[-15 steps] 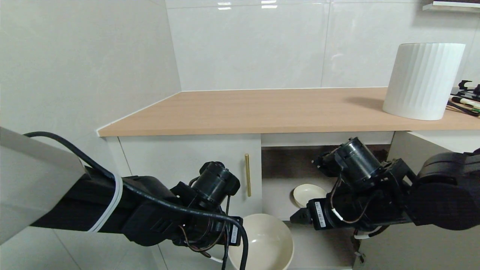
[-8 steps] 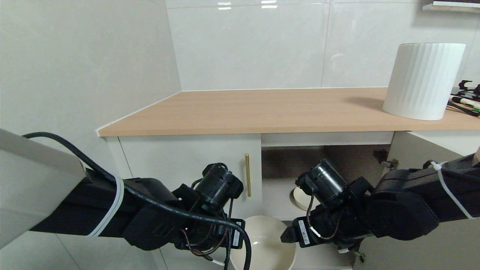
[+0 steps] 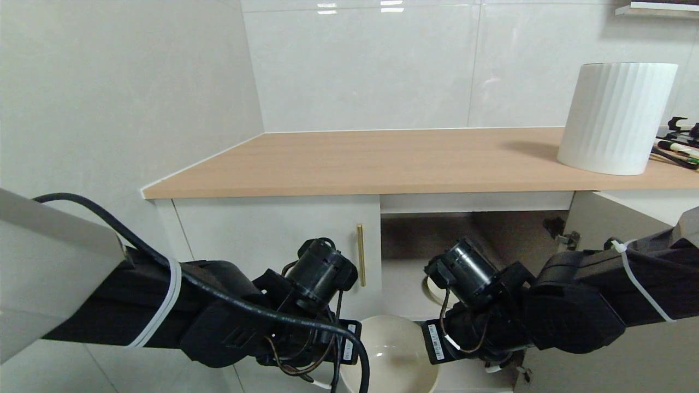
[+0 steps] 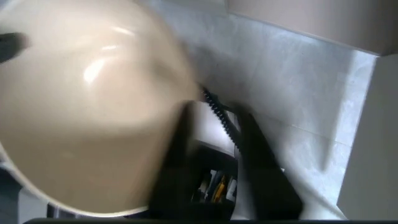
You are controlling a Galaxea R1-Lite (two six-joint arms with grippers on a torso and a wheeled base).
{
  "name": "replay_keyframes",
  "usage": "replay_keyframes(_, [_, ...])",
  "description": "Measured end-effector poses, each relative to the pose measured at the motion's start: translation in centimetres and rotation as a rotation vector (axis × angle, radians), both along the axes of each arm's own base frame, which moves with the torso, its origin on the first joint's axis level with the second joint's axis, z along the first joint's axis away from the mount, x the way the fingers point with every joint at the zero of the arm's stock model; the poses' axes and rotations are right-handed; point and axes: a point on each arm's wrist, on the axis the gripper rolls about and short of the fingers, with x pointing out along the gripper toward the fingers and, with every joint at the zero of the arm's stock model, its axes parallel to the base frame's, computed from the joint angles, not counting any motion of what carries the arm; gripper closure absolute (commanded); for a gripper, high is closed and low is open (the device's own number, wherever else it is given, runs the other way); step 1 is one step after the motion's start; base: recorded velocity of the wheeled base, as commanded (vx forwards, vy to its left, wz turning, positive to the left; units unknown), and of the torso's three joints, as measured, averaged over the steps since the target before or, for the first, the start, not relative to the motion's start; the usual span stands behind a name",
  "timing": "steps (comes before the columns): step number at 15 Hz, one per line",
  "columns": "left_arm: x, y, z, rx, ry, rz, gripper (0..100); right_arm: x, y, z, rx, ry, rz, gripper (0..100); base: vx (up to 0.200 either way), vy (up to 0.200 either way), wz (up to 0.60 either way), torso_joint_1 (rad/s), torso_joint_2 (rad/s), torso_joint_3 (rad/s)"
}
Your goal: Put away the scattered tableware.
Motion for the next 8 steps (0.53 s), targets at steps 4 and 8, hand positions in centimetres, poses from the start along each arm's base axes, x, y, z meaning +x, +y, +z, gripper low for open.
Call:
replay_keyframes(4, [-0.01,0.05,-0.01,0.003,0.003,0.001,100,-0.07,-0.03,-0.06,-0.004,0.002,0.0,100,0.0,0.0,0.0,0.0,0.0,0.0])
replay_keyframes(8, [-0.03,0.08,0.02,0.006,0.001,0.003,100,-0.09,-0.06,-0.08,-0.009,0.002,-0.001,100,0.0,0.0,0.0,0.0,0.0,0.0])
